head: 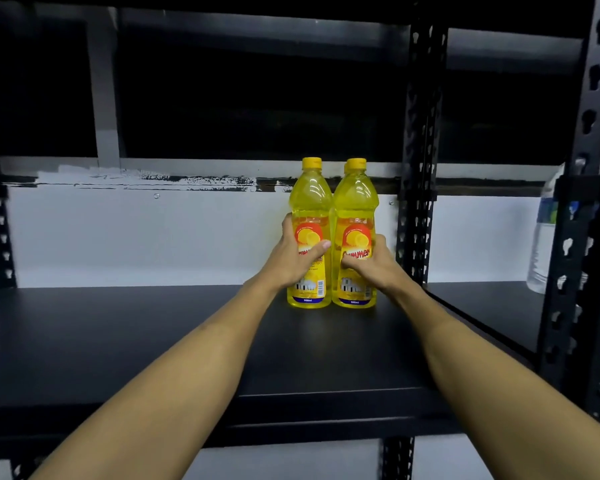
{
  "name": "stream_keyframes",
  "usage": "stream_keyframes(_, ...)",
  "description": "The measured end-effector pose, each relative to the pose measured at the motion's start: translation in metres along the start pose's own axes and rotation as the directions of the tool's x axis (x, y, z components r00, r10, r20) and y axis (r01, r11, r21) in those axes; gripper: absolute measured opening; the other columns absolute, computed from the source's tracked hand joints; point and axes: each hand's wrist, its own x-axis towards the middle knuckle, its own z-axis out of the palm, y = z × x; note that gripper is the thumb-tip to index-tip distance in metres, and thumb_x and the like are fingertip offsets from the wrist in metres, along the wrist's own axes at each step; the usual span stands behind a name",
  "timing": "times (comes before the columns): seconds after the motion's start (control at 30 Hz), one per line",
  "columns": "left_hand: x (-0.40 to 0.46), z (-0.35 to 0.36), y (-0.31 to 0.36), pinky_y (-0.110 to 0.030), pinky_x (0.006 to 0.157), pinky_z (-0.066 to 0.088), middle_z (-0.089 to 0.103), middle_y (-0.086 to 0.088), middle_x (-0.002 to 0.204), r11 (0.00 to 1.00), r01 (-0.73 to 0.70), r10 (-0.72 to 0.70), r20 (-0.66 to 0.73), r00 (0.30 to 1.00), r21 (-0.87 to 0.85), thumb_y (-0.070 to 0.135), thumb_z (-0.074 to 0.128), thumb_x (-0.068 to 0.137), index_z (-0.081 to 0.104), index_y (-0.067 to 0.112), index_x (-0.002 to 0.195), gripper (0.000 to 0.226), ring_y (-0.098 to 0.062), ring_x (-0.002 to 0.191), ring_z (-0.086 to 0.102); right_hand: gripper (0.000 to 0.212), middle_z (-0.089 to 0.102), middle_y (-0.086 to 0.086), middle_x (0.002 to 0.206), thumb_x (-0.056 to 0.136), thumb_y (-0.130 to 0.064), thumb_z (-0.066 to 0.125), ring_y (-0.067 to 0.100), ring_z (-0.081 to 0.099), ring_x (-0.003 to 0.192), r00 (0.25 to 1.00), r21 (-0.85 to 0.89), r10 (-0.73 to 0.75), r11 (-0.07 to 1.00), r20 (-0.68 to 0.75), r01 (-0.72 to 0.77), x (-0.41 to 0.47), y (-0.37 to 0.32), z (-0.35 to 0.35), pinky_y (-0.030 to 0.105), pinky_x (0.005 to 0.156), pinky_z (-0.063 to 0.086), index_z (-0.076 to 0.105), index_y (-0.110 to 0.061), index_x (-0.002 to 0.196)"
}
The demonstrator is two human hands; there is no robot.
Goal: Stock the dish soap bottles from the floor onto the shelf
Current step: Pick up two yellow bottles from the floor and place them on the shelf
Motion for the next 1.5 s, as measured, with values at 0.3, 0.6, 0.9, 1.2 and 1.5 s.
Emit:
stream_keyframes(0.3, -0.066, -0.009, 0.018, -0.038, 0.095, 0.048, 0.056, -0.003, 0.136, 0.965, 0.064, -0.061, -0.018, 0.998, 0.253, 0.036, 0.065, 0.094, 0.036, 0.022, 0.142, 0.057, -0.024, 0.122, 0.057, 0.094, 0.054, 0.01, 0.127, 0.057, -0.055, 0.078, 0.031, 0.055, 0.12, 0.997, -0.295, 0.075, 0.952, -0.022, -0.078, -0.055, 0.002, 0.01, 0.05, 0.099, 0.05, 0.04, -0.017, 0.134)
stream_keyframes(0.6, -0.198, -0.045, 0.063, -0.047, 0.105, 0.04, 0.054, -0.009, 0.144, 0.728, 0.068, -0.294, 0.221, 0.93, 0.682, 0.056, 0.032, 0.102, 0.049, 0.017, 0.142, 0.059, -0.032, 0.131, 0.049, 0.048, 0.06, 0.01, 0.131, 0.1, -0.05, 0.03, 0.03, 0.051, 0.123, 0.956, -0.719, 0.143, 0.689, 0.256, 0.089, -0.208, -0.063, 0.01, 0.053, 0.106, 0.03, 0.061, -0.021, 0.123)
stream_keyframes(0.9, -0.349, -0.071, 0.081, -0.046, 0.124, 0.003, 0.008, -0.002, 0.167, 0.728, -0.032, -0.145, 0.199, 0.969, 0.685, 0.05, 0.038, 0.102, 0.016, 0.019, 0.159, 0.068, -0.019, 0.154, 0.001, 0.069, 0.008, 0.01, 0.166, 0.1, -0.057, 0.032, 0.03, 0.003, 0.153, 0.98, -0.732, -0.03, 0.66, 0.197, 0.168, -0.346, -0.06, 0.037, 0.054, 0.12, 0.008, 0.021, -0.019, 0.157)
stream_keyframes(1.2, -0.52, -0.07, 0.016, -0.045, 0.123, 0.01, 0.015, -0.006, 0.166, 0.757, 0.203, -0.394, 0.186, 0.9, 0.621, 0.043, 0.046, 0.101, 0.019, 0.018, 0.158, 0.068, -0.022, 0.153, 0.01, 0.062, 0.031, 0.011, 0.157, 0.099, -0.052, 0.041, 0.031, 0.025, 0.144, 0.933, -0.677, 0.112, 0.718, 0.343, 0.163, -0.498, 0.0, 0.114, 0.052, 0.117, 0.017, 0.034, -0.016, 0.149)
stream_keyframes(1.5, -0.697, -0.019, -0.09, -0.041, 0.119, 0.025, 0.028, -0.011, 0.161, 0.676, 0.437, -0.666, 0.238, 0.706, 0.594, 0.04, 0.054, 0.099, 0.03, 0.012, 0.154, 0.067, -0.027, 0.149, 0.025, 0.066, 0.033, 0.011, 0.154, 0.098, -0.054, 0.044, 0.033, 0.028, 0.142, 0.745, -0.682, 0.398, 0.724, 0.536, 0.104, -0.638, 0.1, 0.205, 0.053, 0.113, 0.024, 0.032, -0.015, 0.15)
